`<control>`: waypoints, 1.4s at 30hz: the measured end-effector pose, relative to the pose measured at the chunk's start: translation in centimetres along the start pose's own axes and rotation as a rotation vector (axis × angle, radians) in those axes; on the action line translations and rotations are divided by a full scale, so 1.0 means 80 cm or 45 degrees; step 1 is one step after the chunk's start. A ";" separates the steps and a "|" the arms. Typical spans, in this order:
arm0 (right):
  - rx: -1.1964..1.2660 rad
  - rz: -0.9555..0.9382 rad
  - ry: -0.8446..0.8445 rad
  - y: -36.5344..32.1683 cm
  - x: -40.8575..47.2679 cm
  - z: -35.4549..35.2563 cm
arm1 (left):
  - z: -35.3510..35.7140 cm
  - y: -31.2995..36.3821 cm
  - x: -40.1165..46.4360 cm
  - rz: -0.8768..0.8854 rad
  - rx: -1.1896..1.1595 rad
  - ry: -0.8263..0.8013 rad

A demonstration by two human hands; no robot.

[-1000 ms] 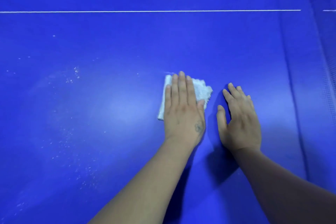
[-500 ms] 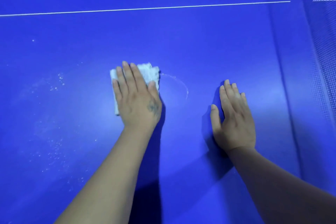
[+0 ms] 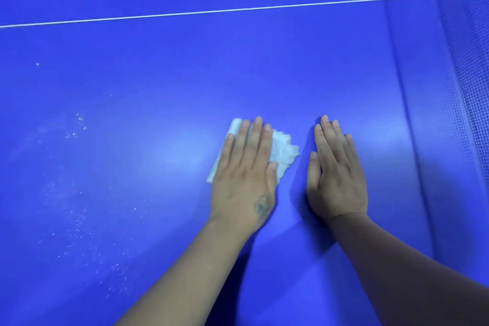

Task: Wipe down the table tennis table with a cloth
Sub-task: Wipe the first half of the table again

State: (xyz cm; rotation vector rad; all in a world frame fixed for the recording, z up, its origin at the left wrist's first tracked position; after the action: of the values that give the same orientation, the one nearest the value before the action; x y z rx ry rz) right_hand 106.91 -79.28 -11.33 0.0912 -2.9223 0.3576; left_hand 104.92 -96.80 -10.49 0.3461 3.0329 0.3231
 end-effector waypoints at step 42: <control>-0.075 0.166 0.061 0.018 0.133 0.018 | -0.010 0.003 0.253 -0.252 -0.008 0.142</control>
State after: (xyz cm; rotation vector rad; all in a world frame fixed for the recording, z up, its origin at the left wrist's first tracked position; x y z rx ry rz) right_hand 96.08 -78.65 -10.91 -0.1153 -2.8957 0.2887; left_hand 85.26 -92.06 -10.60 0.0264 3.1389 0.3490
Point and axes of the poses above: each hand's wrist, its own x-axis towards the middle knuckle, its own z-axis out of the palm, y = z × x, the point moved 7 cm from there along x, towards the middle knuckle, and after that the axes turned 10 degrees about -z, right-handed, at the moved point
